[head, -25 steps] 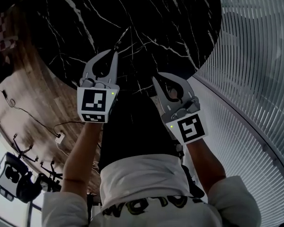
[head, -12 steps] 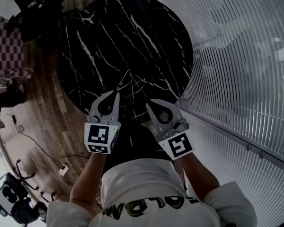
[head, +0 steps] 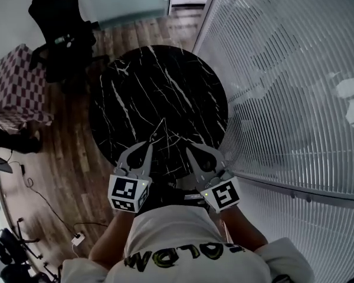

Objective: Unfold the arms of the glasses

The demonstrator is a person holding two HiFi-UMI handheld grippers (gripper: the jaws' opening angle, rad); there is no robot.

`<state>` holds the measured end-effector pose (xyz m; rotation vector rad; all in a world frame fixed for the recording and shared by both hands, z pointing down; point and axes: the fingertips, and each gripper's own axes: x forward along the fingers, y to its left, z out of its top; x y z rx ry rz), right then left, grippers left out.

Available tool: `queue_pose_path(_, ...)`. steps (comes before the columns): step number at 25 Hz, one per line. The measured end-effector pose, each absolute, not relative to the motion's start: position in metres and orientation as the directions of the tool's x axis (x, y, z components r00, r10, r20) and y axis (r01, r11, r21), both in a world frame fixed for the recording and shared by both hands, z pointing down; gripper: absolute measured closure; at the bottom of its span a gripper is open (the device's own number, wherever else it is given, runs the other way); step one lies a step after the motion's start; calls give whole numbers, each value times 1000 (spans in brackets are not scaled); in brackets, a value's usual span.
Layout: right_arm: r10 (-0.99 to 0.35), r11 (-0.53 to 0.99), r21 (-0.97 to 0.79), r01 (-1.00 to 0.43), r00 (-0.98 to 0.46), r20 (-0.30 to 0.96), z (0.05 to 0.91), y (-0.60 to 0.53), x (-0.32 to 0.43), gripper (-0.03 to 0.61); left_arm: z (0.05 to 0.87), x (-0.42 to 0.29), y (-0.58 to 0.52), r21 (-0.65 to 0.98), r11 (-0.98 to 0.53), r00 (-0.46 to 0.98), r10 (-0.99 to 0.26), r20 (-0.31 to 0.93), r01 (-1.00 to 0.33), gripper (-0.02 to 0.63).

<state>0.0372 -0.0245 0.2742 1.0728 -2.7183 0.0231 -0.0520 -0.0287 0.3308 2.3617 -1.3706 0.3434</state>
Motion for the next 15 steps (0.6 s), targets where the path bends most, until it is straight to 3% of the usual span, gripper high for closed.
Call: queue_pose_path(15, -669, 742, 114, -661, -741, 60, 190, 11, 31, 575, 252, -38, -2, 222, -518, 563, -773, 293, -826, 609)
